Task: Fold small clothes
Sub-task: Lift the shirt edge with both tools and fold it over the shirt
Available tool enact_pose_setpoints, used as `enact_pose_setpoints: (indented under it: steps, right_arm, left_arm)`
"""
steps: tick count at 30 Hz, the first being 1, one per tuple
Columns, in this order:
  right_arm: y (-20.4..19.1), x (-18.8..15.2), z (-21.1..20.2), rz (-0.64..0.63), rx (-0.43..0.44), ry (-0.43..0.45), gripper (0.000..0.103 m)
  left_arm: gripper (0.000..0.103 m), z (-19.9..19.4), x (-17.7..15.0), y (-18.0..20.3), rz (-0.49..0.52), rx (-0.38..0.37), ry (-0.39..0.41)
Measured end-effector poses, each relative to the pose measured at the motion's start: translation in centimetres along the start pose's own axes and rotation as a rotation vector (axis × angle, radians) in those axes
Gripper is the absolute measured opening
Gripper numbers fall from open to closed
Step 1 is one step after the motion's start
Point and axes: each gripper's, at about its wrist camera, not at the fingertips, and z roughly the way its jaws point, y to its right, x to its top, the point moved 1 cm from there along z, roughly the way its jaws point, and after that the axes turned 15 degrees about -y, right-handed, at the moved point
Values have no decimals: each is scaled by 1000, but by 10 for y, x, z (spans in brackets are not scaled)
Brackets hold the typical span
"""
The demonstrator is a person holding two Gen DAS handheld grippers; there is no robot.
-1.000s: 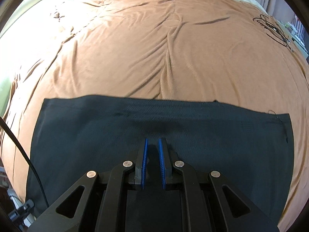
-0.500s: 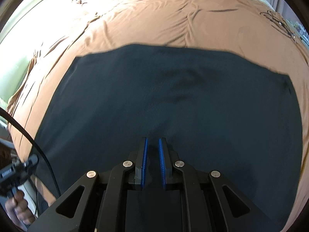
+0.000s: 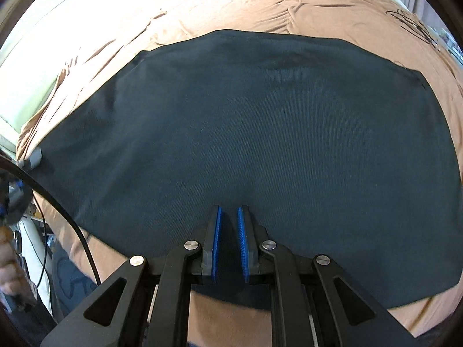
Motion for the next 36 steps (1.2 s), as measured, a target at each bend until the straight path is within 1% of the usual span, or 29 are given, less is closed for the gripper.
enact_pose_setpoints:
  steps: [4,10,17,20,24,28,32,36]
  right_arm:
    - [-3,-19,-4,23,12,17,9]
    - [-5,-39,-8,39,21,35,9]
    - [-2,-54,-7,55,58,70,9]
    - [0,-60,-6,52,72,87,9]
    - [9,-63,-3,61,109,96,9]
    - [14,-65,-2,58,141,100,9]
    - [26,-66,-2,63,193,106,9]
    - [35,-70,-2,61,244,116,9]
  left_arm:
    - [9,3,6,21,52,-32,-8]
    - [9,11,12,41,94,-66,-24]
    - [9,27,12,66,143,-85,-56]
    - [9,34,11,77,165,-106,-76]
    - [9,52,11,98,198,-121,-111]
    - [9,72,11,117,227,-121,-149]
    - [9,92,9,132,248,-109,-183]
    - [9,110,3,147,270,-78,-211]
